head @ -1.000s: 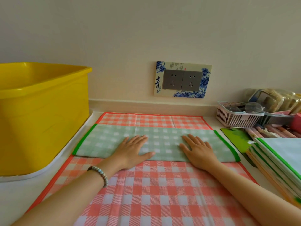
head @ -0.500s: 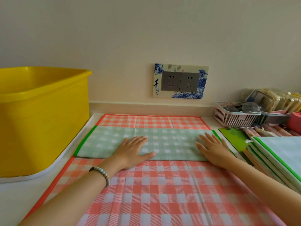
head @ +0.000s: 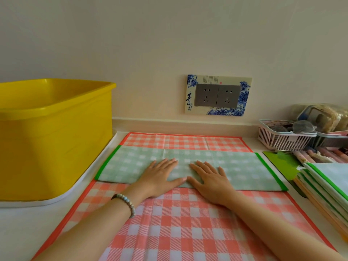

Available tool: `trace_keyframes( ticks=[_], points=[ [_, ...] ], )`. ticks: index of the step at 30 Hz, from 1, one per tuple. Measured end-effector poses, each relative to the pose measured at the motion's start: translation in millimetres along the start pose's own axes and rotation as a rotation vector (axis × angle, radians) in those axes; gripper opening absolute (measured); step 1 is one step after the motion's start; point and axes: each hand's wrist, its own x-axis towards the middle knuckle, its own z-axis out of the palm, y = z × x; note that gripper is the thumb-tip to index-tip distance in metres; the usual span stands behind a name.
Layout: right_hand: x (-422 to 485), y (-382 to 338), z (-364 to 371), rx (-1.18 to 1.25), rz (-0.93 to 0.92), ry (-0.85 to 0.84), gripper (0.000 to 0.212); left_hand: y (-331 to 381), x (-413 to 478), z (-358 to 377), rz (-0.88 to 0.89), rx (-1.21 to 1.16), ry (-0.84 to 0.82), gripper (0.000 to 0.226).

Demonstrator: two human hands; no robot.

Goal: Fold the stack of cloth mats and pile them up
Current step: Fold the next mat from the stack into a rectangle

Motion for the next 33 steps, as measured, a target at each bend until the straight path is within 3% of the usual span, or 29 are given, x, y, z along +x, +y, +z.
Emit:
trace_keyframes(
  ticks=[8, 14, 20, 24, 26, 29, 33],
  points=[
    [0.9, 1.3, 0.1, 0.004, 0.013, -0.006, 0.063, -18.9, -10.2, -1.5, 0.007, -0.004, 0.008, 0.093],
    [0.6, 1.9, -0.9, 0.006, 0.011, -0.012, 0.064, -63.9, -39.4, -16.6, -0.106, 0.004, -0.019, 0.084],
    [1.4, 3.0, -0.7, 0.009, 0.012, -0.016, 0.065, -88.8, -60.3, -30.4, -0.185, -0.032, -0.042, 0.087],
    [2.3, 2.0, 0.0, 0.022, 0.013, -0.017, 0.066, -77.2, -41.0, -54.0, -0.284, -0.043, -0.148, 0.108],
    [2.1, 1.2, -0.2, 0.035, 0.014, -0.017, 0.065, -65.0, -19.5, -66.7, -0.319, -0.044, -0.122, 0.107],
    [1.5, 1.0, -0.7, 0.066, 0.017, -0.008, 0.065, -40.5, 11.2, -67.2, -0.186, 0.003, -0.016, 0.087],
    [1.4, 0.7, -0.9, 0.116, 0.017, 0.018, 0.066, -15.8, 47.8, -57.8, -0.039, -0.018, -0.008, 0.070]
  ],
)
